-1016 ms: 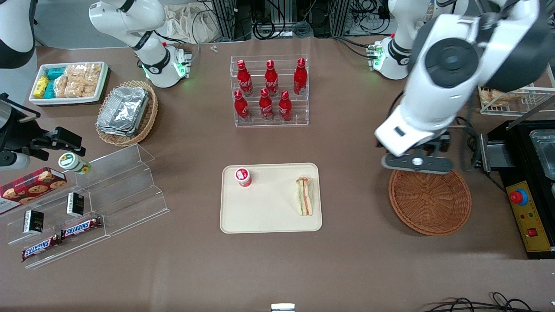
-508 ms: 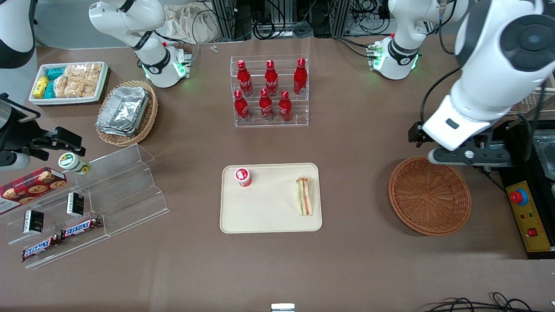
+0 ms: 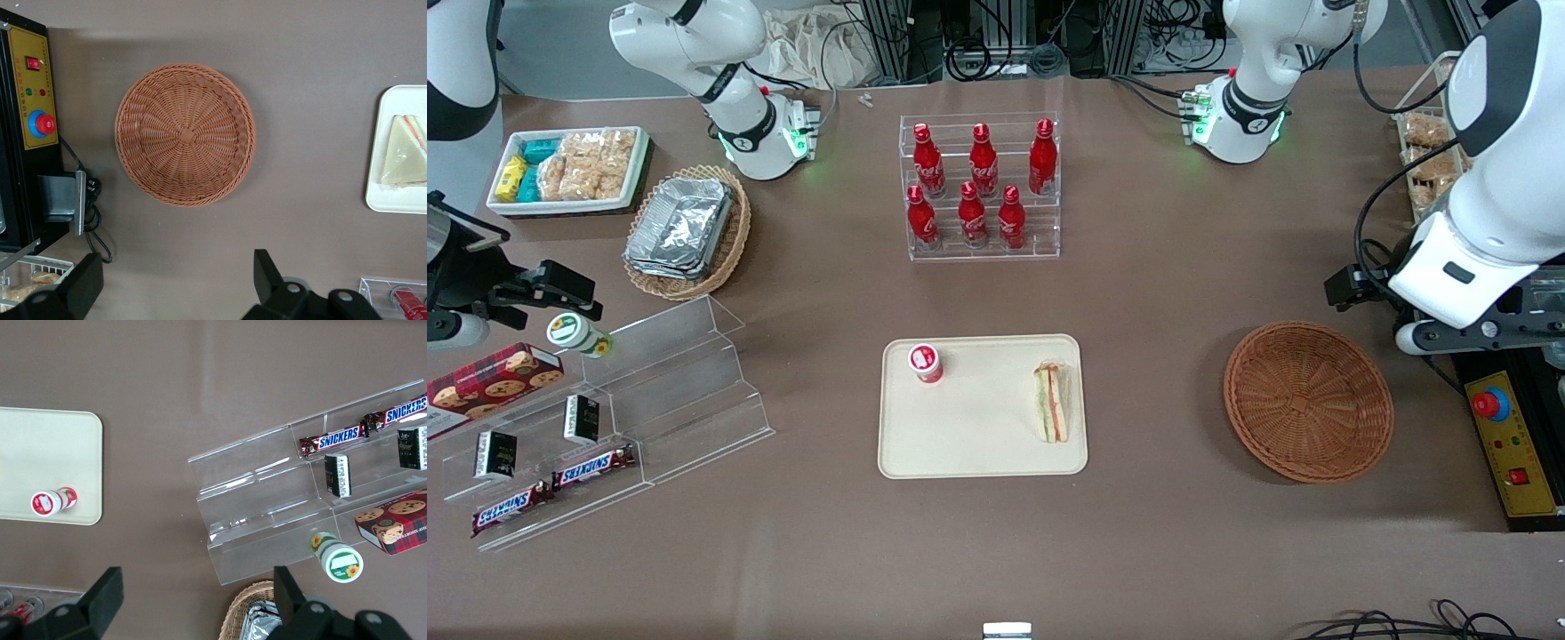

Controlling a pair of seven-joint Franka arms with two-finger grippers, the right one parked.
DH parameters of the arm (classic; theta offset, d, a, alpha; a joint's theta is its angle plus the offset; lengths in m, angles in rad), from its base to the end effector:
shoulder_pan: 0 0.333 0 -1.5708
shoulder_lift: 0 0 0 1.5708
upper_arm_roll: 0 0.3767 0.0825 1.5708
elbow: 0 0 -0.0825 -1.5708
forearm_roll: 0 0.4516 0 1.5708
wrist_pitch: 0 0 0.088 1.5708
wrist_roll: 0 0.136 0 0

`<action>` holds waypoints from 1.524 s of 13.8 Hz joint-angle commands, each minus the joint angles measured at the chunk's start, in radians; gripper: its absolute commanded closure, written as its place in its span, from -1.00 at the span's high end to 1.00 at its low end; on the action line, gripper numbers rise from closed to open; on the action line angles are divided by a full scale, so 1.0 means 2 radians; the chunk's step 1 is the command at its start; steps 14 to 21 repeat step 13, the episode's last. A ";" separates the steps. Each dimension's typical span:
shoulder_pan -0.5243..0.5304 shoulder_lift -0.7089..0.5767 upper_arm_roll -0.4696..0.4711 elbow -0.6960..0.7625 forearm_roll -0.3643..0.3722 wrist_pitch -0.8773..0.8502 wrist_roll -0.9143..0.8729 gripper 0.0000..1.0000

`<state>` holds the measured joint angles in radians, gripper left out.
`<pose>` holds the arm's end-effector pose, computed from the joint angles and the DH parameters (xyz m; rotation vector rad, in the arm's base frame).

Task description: Place sandwich from basket to tray

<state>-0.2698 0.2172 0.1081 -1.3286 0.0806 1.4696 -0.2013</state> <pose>0.6796 -0.1080 0.6360 -3.0242 -0.0652 0.0830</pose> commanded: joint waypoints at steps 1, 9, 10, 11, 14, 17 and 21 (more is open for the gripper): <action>-0.002 -0.015 0.014 -0.012 -0.008 -0.006 0.005 1.00; 0.134 -0.040 -0.069 -0.012 -0.049 -0.006 0.009 1.00; 0.149 -0.043 -0.088 -0.013 -0.047 -0.007 0.009 1.00; 0.150 -0.050 -0.090 -0.015 -0.046 -0.006 0.009 1.00; 0.149 -0.052 -0.091 -0.018 -0.043 -0.006 0.009 1.00; 0.149 -0.052 -0.091 -0.018 -0.043 -0.006 0.009 1.00; 0.149 -0.052 -0.091 -0.018 -0.043 -0.006 0.009 1.00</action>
